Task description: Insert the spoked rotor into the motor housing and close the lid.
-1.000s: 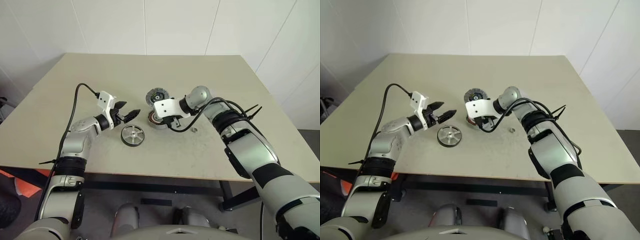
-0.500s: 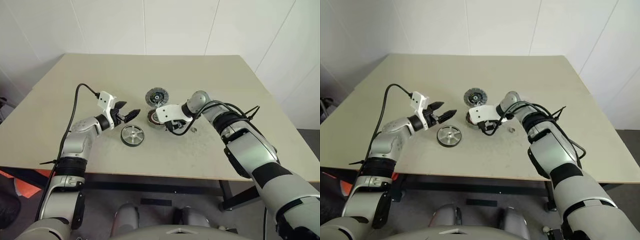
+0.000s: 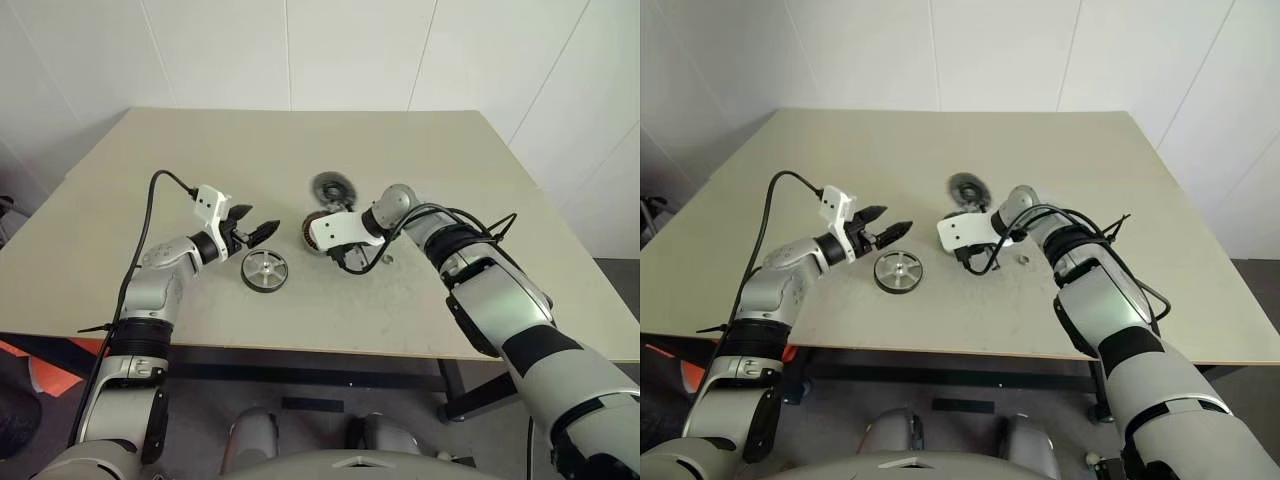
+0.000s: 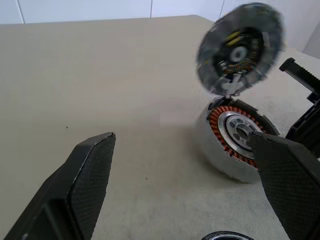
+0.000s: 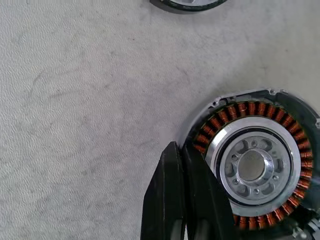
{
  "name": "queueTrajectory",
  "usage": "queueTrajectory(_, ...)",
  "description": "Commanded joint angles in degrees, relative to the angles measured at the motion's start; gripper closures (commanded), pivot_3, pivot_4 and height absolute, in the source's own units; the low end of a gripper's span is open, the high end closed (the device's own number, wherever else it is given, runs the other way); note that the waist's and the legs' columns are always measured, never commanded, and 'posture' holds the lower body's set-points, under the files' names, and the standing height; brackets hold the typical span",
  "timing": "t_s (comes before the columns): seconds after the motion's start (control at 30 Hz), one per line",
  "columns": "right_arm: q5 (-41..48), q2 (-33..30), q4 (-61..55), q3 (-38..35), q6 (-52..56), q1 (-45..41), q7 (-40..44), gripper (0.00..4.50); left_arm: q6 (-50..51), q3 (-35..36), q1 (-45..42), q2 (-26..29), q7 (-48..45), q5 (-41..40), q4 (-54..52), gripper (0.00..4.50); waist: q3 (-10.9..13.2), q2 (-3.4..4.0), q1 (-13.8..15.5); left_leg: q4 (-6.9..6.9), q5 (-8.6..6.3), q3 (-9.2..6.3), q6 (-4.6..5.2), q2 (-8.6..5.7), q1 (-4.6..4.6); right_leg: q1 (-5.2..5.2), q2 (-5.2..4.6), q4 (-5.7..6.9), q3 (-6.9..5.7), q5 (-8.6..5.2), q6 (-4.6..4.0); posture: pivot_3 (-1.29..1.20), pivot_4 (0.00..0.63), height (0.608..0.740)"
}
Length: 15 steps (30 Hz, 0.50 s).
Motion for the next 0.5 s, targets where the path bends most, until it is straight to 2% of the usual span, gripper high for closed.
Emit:
queueTrajectory(0.03,0.50,0.22,-1.43,-0.54,-0.35,-0.83,0.26,4.48,-0.68,0.78,-1.41,0.42,0.13,-0.49,-1.07,0.00,0.00,0.00,-0.01,0.00,0.00,0.00,0.00,0.00,0.00,-0.02,0.00,0.00,0.00,0.00,0.00,0.00,0.000,0.740)
queueTrajectory(0.23,1.66,0.22,-2.24,-1.33,-0.89,-1.30,2.13,4.48,-0.92,0.82,-1.57,0.36,0.26,-0.40,-0.73,0.00,0.01,0.01,0.00,0.00,0.00,0.00,0.01,0.00,-0.01,-0.03,0.00,0.00,0.00,0.00,-0.01,0.00,0.000,0.740)
queueTrajectory(0.4,3.35,-0.26,-5.17,-1.81,2.46,-1.36,8.31,4.48,-1.15,0.86,-1.69,0.21,0.50,-0.39,-0.40,0.00,0.01,0.01,0.02,0.00,-0.02,0.00,0.04,0.00,-0.08,-0.07,0.00,-0.02,0.00,-0.01,-0.02,0.00,0.000,0.740)
queueTrajectory(0.5,4.40,-2.19,-9.92,-1.26,4.67,-0.15,14.72,4.48,-1.40,0.79,-1.85,0.22,0.46,-0.28,-0.05,0.00,0.01,0.01,0.05,0.00,-0.03,0.00,0.06,0.00,-0.16,-0.13,0.00,-0.03,0.00,-0.02,-0.02,0.00,0.000,0.740)
